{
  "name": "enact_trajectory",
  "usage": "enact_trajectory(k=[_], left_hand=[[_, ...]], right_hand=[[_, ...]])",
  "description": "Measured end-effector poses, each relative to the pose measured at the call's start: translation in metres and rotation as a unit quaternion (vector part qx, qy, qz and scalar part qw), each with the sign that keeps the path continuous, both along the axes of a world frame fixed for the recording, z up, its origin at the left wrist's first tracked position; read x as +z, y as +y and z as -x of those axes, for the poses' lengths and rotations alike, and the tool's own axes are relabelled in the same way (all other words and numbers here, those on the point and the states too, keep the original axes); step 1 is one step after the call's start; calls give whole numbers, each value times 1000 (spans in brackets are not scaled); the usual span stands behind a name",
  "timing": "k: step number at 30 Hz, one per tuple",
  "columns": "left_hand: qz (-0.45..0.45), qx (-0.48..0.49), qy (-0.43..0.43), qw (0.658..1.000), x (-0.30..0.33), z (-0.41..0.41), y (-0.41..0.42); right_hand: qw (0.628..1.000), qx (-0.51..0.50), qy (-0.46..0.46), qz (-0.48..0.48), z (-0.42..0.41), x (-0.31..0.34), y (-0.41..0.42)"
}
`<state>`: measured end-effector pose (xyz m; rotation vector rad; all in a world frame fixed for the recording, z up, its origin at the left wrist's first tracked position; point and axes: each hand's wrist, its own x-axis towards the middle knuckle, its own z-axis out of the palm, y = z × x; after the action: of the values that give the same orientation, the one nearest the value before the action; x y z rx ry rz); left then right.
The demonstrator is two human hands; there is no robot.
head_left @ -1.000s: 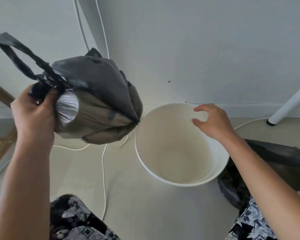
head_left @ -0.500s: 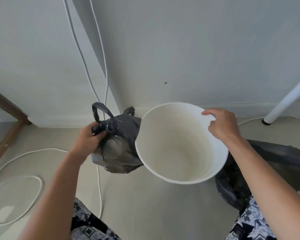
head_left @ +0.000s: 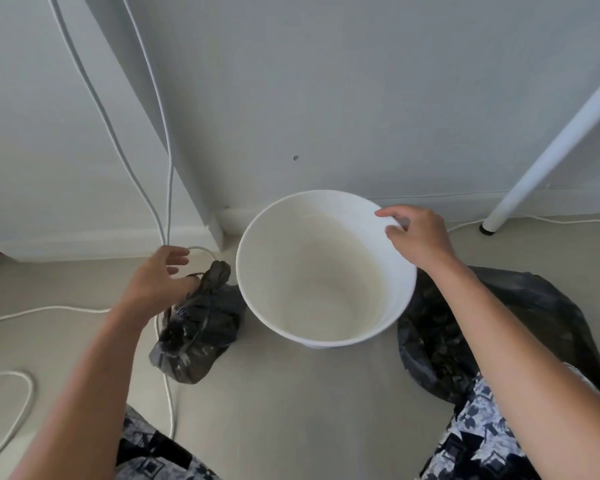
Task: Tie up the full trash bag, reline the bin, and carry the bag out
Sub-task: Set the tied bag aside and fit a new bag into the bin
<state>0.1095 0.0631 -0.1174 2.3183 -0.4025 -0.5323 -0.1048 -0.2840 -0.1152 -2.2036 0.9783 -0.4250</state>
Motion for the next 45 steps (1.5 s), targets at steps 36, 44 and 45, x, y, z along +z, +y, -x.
enact_trajectory(k=[36, 44, 45], left_hand=[[80, -206, -241, 945, 37, 121, -151], [167, -256, -216, 927, 75, 180, -198], [175, -268, -200, 926, 80, 186, -207]], right_hand=[[966, -211, 55, 137, 106, -2, -56], [939, -156, -160, 261, 82, 105, -9], [936, -138, -179, 269, 80, 115, -1]])
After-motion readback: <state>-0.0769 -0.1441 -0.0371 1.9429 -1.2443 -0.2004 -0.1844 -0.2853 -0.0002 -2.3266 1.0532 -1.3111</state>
